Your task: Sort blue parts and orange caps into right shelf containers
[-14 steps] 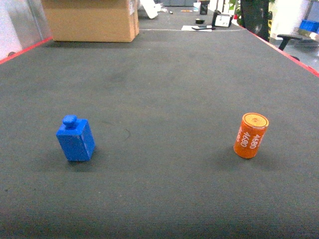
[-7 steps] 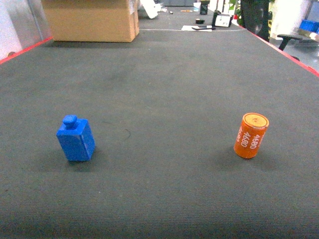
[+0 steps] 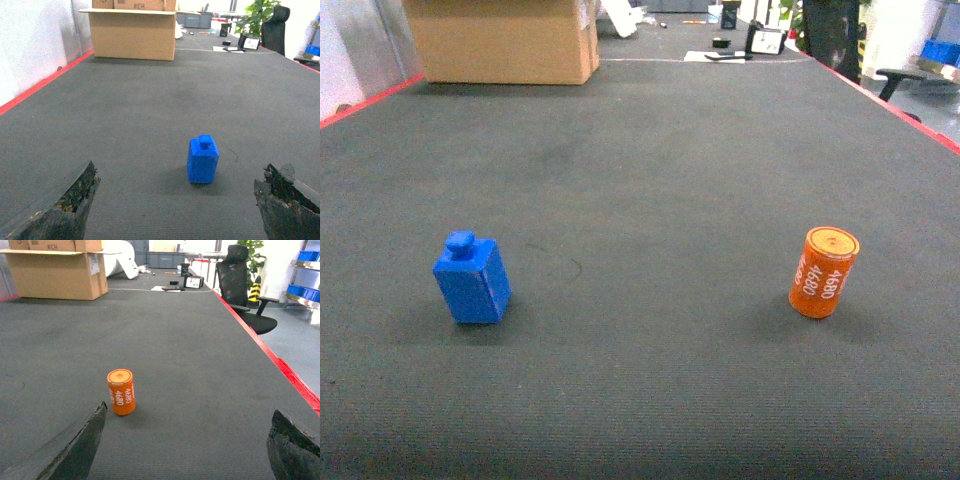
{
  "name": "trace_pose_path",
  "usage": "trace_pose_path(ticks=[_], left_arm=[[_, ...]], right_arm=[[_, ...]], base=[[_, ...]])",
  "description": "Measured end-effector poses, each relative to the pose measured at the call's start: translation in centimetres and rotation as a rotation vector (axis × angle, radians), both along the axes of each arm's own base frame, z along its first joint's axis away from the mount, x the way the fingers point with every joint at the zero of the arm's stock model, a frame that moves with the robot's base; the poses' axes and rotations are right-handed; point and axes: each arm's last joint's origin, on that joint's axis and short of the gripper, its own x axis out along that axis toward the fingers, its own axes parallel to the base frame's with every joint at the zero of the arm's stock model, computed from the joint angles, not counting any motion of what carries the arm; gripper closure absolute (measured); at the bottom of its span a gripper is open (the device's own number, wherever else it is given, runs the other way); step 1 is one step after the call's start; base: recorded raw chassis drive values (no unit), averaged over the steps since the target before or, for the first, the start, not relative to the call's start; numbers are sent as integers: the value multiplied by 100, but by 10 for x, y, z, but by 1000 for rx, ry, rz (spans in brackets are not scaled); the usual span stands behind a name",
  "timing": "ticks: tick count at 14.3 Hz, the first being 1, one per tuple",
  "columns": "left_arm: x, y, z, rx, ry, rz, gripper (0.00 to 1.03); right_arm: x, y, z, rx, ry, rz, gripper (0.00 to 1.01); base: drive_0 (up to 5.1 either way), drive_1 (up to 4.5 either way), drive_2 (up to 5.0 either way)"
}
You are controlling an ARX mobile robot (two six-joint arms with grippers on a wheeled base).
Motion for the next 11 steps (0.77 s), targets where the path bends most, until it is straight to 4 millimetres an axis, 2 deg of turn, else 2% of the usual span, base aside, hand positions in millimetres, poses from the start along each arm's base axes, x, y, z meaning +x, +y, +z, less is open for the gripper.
trace_pose_path(ticks=[8,11], left_arm=[[0,0,0,-1,4,9,5],[3,-4,-1,-13,28,107,5]], right_arm=[[0,0,0,0,1,-3,3],[3,3,2,-11,-8,-90,3]], base=[[0,0,0],[0,0,0]])
